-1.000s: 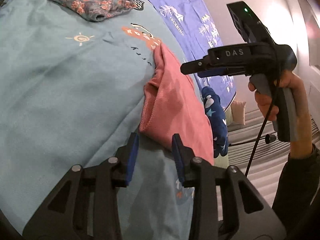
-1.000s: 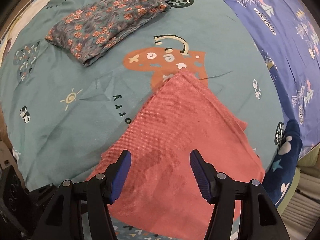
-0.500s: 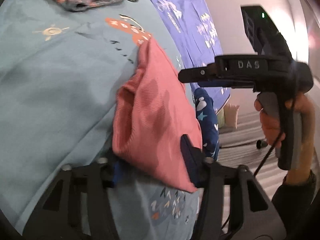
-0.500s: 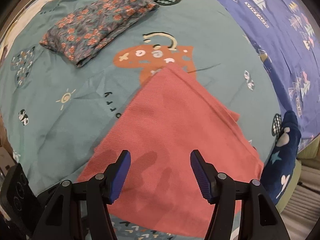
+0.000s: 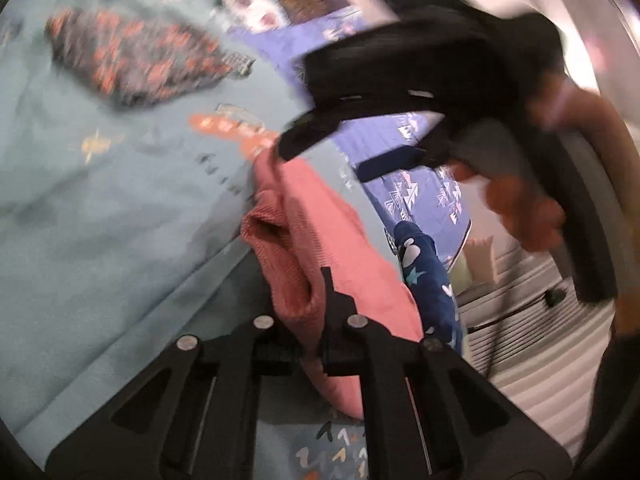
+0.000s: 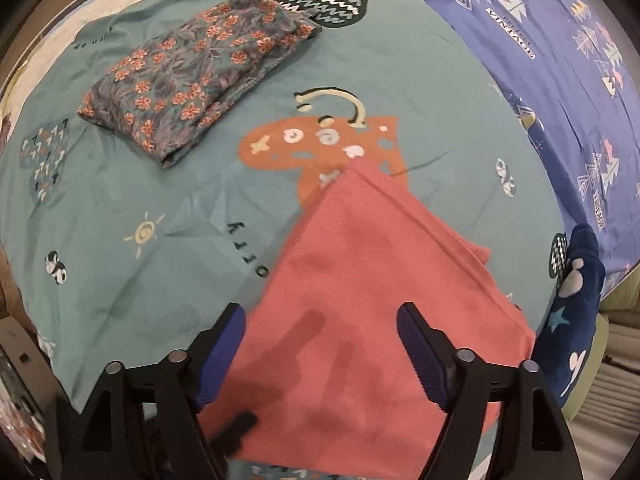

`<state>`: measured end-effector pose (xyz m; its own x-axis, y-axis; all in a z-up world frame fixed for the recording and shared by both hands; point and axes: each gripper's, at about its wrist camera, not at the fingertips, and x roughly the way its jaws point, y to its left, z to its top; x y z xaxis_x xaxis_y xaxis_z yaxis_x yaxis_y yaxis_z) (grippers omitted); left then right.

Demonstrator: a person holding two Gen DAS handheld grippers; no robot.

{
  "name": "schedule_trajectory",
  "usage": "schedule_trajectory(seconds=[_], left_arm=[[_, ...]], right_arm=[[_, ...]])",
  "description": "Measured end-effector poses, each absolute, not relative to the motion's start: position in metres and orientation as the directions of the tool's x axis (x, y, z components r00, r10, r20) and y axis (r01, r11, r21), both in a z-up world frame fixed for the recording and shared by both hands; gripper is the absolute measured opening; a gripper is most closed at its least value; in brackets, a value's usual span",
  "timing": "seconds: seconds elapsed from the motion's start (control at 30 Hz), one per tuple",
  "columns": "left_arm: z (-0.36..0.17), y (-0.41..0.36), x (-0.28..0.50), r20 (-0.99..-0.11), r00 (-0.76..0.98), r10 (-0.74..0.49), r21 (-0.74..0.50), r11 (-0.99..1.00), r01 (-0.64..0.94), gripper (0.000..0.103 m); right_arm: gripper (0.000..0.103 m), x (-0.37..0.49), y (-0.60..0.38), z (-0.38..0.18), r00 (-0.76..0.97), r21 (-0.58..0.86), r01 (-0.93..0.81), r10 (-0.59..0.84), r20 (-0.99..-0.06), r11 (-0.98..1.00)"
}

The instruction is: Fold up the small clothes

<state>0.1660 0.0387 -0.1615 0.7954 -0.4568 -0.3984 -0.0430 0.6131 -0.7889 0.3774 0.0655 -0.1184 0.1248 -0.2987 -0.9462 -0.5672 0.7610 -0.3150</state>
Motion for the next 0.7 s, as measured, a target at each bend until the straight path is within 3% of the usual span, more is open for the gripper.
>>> schedule_trajectory(seconds=[0.17,0.57,0.63,0.7], left_arm=[[-0.135,0.017,0.161,-0.38,0.822,-0.425,-0.71,0.704,0.036,0.008],[-0.128,-0.004,0.16,-0.371,0.832,-0.413,-0.668,0.741,0.07,0.008],[-0.128,-0.005,0.161,-0.375,0.83,-0.413,-0.664,0.744,0.07,0.008],[-0.127,-0.005,0.161,-0.379,0.83,-0.409,-0.66,0.749,0.068,0.008]], right_arm=[[0.083,0.379,0.066,-0.119,0.119,-0.366,-0.575,-0.368,-0.922,0.731],[0.08,0.374,0.08,-0.143,0.11,-0.463,-0.596,-0.505,-0.856,0.656],[0.066,0.372,0.082,-0.152,0.125,-0.491,-0.599,-0.531,-0.838,0.633],[0.025,0.372,0.08,-0.156,0.125,-0.504,-0.587,-0.544,-0.829,0.633]])
